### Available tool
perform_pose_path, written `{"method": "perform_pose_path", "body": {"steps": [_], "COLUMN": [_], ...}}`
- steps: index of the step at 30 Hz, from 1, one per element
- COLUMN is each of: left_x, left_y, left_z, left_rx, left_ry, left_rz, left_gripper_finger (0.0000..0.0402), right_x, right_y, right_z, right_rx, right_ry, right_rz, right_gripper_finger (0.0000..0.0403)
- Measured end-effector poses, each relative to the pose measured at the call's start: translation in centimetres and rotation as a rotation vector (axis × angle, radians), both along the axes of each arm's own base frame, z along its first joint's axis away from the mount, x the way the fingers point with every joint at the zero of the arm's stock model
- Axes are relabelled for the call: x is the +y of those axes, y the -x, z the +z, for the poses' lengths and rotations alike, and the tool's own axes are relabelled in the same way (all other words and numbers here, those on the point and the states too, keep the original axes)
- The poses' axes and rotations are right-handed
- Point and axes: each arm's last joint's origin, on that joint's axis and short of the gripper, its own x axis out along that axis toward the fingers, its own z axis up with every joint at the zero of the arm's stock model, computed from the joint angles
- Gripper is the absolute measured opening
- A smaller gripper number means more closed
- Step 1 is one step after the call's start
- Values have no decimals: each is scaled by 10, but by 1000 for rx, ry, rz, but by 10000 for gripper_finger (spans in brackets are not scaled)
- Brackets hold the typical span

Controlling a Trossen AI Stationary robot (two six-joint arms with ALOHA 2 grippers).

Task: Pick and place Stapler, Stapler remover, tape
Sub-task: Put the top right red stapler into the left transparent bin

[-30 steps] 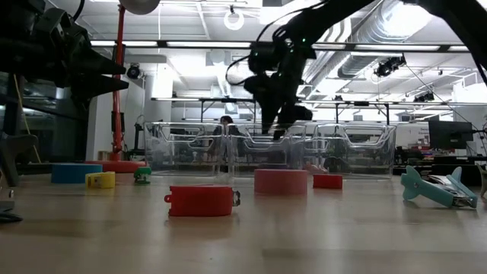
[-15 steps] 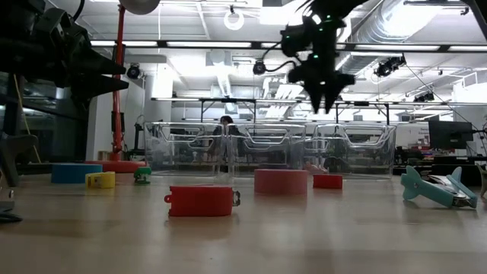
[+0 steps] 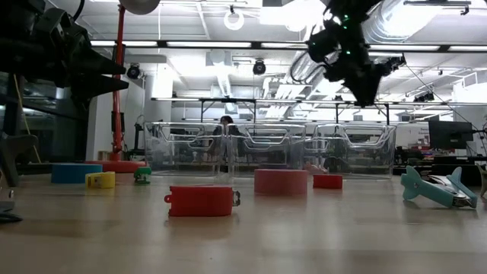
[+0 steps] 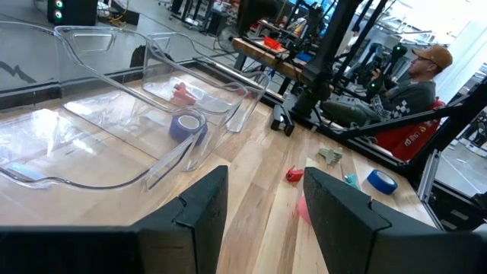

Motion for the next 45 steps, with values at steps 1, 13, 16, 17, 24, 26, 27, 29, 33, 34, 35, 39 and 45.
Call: {"method": "perform_pose_path", "body": {"steps": [1, 13, 16, 17, 24, 26, 27, 29, 33, 34, 35, 39, 45], "left_x": [0, 0, 0, 0, 0, 0, 0, 0, 0, 0, 0, 0, 0], "left_y": [0, 0, 0, 0, 0, 0, 0, 0, 0, 0, 0, 0, 0], "left_z": [0, 0, 0, 0, 0, 0, 0, 0, 0, 0, 0, 0, 0], "left_rx": [0, 0, 0, 0, 0, 0, 0, 0, 0, 0, 0, 0, 0], "left_ry": [0, 0, 0, 0, 0, 0, 0, 0, 0, 0, 0, 0, 0], "left_rz": [0, 0, 0, 0, 0, 0, 1, 0, 1, 0, 0, 0, 0], "left_gripper_finger": [170, 170, 170, 170, 170, 170, 170, 170, 170, 170, 170, 170, 170], "right_x": [3, 40, 45, 45, 47, 47, 47, 46, 41, 39, 38, 34, 34], "right_y": [4, 56, 65, 68, 74, 76, 77, 79, 81, 82, 82, 85, 82], "right_z": [-4, -57, -66, -69, -91, -97, -100, -106, -114, -115, -116, -120, -123], "right_rx": [-1, 95, 117, 123, 150, 144, 141, 133, 108, 105, 108, 149, 151], "right_ry": [-26, -87, -85, -74, -22, -17, -15, -11, -25, -30, -38, -30, -28], "right_rz": [-11, -176, -244, -265, -328, -332, -333, -313, -245, -228, -214, -214, -240], "right_gripper_finger": [169, 169, 169, 170, 170, 170, 170, 170, 172, 172, 172, 175, 186]}}
